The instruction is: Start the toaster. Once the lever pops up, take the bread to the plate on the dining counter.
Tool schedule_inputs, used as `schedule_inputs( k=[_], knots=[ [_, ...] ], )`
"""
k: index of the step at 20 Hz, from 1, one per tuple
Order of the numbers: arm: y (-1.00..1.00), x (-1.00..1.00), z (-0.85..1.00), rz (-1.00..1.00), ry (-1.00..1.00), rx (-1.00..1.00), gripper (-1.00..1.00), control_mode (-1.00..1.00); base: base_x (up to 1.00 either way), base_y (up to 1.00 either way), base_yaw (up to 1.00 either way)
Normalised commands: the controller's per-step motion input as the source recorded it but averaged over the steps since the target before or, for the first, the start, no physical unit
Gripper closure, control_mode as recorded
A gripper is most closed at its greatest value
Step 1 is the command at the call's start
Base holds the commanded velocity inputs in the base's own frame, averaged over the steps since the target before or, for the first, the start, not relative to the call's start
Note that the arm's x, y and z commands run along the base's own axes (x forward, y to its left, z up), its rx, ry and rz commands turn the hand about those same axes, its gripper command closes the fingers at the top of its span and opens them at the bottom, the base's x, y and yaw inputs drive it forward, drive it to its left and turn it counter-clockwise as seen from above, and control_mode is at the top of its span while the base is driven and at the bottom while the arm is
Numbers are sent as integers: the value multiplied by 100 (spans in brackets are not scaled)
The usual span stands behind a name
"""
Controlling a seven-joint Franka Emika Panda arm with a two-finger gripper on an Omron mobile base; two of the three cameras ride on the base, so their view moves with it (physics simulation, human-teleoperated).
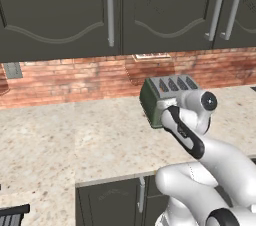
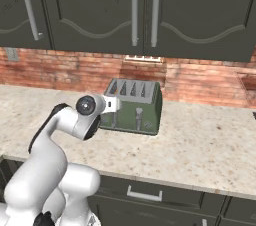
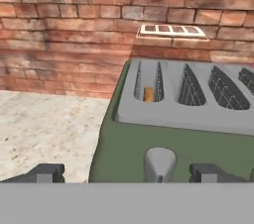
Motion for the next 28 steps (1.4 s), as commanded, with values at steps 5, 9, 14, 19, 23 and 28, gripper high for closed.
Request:
schedule_inputs(
  k=[5, 9, 14, 19, 23, 28],
  knots=[
    [0, -13, 27, 0, -18, 0, -100, -100, 0, 0, 0],
    [0, 0, 35, -1, -8, 0, -100, -100, 0, 0, 0],
    [0, 0, 29, -2, -2, 0, -100, -100, 0, 0, 0],
    [0, 12, 11, -4, 0, 0, -100, -100, 0, 0, 0],
    [0, 20, 2, -5, 1, 2, -100, -100, 0, 0, 0],
    [0, 25, 0, -8, 5, 6, -100, -100, 0, 0, 0]
  ],
)
